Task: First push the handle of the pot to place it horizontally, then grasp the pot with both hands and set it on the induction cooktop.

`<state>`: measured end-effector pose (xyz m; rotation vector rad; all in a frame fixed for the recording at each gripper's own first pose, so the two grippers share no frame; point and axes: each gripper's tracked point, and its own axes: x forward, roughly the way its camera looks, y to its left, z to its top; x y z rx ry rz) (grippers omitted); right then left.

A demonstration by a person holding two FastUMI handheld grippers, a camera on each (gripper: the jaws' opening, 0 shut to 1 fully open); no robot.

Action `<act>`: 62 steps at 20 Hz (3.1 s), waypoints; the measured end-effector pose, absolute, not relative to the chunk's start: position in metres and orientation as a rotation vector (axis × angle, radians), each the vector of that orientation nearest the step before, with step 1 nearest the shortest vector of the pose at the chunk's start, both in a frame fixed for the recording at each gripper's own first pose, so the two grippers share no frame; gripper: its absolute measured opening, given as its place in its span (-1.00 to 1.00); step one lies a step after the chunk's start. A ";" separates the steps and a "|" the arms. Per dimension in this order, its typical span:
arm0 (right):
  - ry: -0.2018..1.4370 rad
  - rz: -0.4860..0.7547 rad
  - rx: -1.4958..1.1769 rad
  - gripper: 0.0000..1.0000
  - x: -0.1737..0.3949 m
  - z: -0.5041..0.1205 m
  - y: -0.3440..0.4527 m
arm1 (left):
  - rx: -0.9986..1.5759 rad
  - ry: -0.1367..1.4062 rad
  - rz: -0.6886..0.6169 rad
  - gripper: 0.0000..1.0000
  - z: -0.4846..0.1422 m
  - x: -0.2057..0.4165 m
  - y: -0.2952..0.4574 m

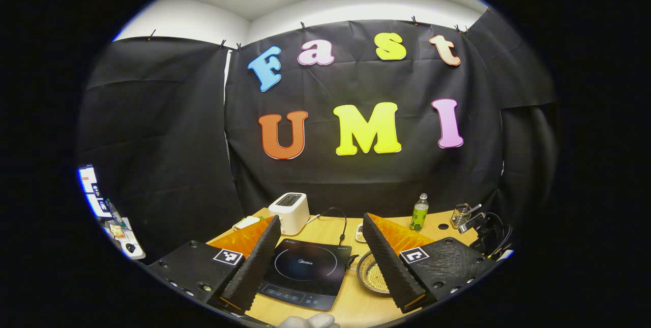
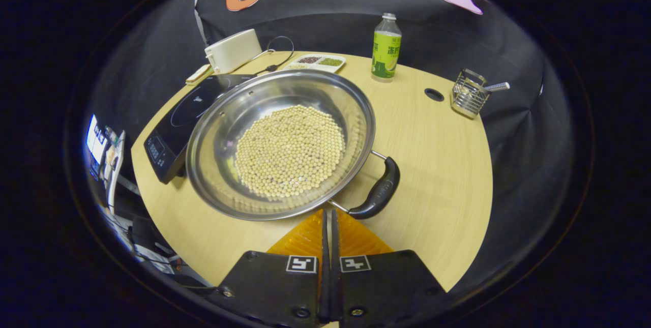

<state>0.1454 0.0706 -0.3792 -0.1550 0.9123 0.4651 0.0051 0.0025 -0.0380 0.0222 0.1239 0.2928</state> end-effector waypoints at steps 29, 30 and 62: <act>0.719 0.214 -0.021 -0.89 0.062 -0.311 0.015 | 0.026 0.128 0.045 0.92 -0.056 -0.017 -0.019; 0.697 0.203 0.006 -0.78 0.053 -0.305 0.015 | 0.034 0.125 0.031 0.94 -0.059 -0.020 -0.017; 0.790 0.227 0.060 0.69 0.208 -0.359 0.039 | 0.023 0.690 -0.006 0.93 -0.344 0.149 -0.053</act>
